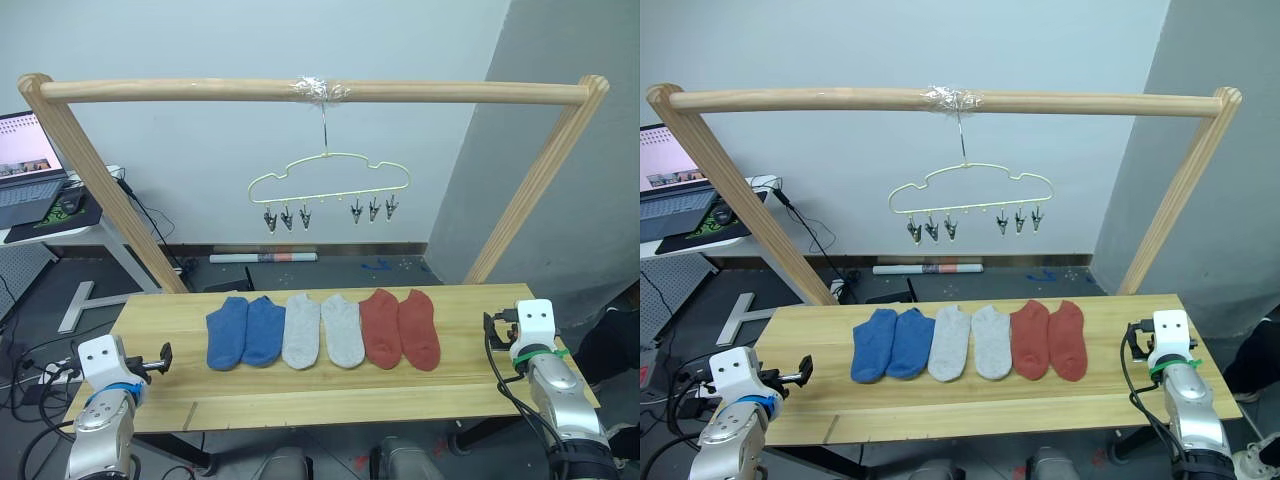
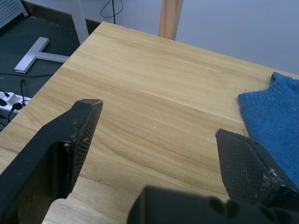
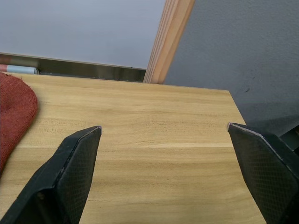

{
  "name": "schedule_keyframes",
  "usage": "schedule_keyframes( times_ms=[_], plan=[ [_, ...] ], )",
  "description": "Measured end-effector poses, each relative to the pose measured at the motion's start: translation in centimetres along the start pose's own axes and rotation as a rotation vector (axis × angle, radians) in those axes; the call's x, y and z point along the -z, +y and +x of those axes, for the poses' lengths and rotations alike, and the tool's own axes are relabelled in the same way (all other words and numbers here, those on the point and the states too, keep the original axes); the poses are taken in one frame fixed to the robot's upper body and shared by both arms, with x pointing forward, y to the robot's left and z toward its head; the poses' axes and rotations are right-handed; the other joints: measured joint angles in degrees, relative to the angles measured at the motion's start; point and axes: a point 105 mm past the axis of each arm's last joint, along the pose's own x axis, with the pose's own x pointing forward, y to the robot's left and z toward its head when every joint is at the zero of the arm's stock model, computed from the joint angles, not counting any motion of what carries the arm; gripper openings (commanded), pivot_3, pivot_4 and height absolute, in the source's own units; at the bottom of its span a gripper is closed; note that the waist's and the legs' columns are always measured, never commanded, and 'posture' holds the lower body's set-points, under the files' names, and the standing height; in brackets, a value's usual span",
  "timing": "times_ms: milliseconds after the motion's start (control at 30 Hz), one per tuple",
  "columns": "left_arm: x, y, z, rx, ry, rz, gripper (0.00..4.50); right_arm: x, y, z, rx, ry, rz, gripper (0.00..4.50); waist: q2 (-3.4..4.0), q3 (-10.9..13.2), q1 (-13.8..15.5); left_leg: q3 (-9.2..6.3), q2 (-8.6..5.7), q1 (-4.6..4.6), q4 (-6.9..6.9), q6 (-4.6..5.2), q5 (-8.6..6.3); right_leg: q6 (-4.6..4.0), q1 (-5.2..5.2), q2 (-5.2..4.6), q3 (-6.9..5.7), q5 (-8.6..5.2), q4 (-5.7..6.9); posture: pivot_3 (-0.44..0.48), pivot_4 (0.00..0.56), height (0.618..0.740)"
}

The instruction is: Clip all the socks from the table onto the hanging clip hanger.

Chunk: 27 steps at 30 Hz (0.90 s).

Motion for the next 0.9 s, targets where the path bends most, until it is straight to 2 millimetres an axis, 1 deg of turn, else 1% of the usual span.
schedule_keyframes(
  times_ms=[100,200,433,567,767,867,900],
  plan=[
    [0.1,0.2,0.1,-0.014,0.005,0.001,4.49,0.0,0.0,0.0,0.001,0.0,0.0,4.5,-0.01,0.1,0.0,0.0,0.01,0.0,0.0,0.0,0.0,0.0,0.0,-0.01,0.0,0.0,0.0,0.065,0.081,0.74],
    [0.6,0.7,0.1,-0.037,0.018,-0.013,4.49,0.1,-0.1,0.0,0.003,0.003,-0.002,4.5,-0.04,0.2,0.0,0.0,0.03,-0.01,-0.01,0.0,0.0,0.0,-0.01,-0.04,-0.01,-0.01,-0.01,0.065,0.081,0.74],
    [0.4,0.8,-0.1,-0.025,0.007,-0.03,4.49,0.0,-0.2,0.0,0.003,0.002,-0.007,4.5,-0.04,0.5,0.0,0.0,0.05,-0.01,-0.01,-0.01,-0.01,-0.01,-0.02,-0.15,-0.03,-0.01,-0.03,0.066,0.092,0.74],
    [-0.4,1.0,-0.3,-0.019,-0.026,-0.039,4.49,0.0,-0.2,0.0,0.003,0.002,-0.009,4.5,-0.1,0.9,0.0,-0.02,0.05,-0.01,-0.01,-0.01,-0.01,-0.02,-0.02,-0.17,-0.04,-0.02,-0.03,0.063,0.097,0.74],
    [-0.9,0.8,-0.3,-0.003,-0.042,-0.034,4.49,0.0,-0.2,0.0,0.004,0.002,-0.009,4.5,-0.16,1.6,0.0,-0.02,0.05,-0.05,-0.02,-0.02,-0.01,-0.02,-0.04,-0.18,-0.04,-0.02,-0.05,0.05,0.104,0.74],
    [-1.8,0.8,-0.6,0.004,-0.071,-0.024,4.49,-0.3,-0.2,-0.2,0.003,-0.01,-0.013,4.5,-0.15,1.7,-0.1,-0.01,0.05,-0.08,-0.05,-0.04,-0.03,-0.02,-0.08,-0.2,-0.02,-0.02,-0.06,0.05,0.104,0.74],
    [-2.1,0.9,-0.8,0.007,-0.086,-0.018,4.49,-0.4,-0.2,-0.2,0.003,-0.014,-0.014,4.5,-0.16,1.7,-0.1,-0.01,0.05,-0.08,-0.05,-0.08,-0.06,-0.01,-0.08,-0.2,-0.03,-0.02,-0.06,0.033,0.104,0.74]
  ],
)
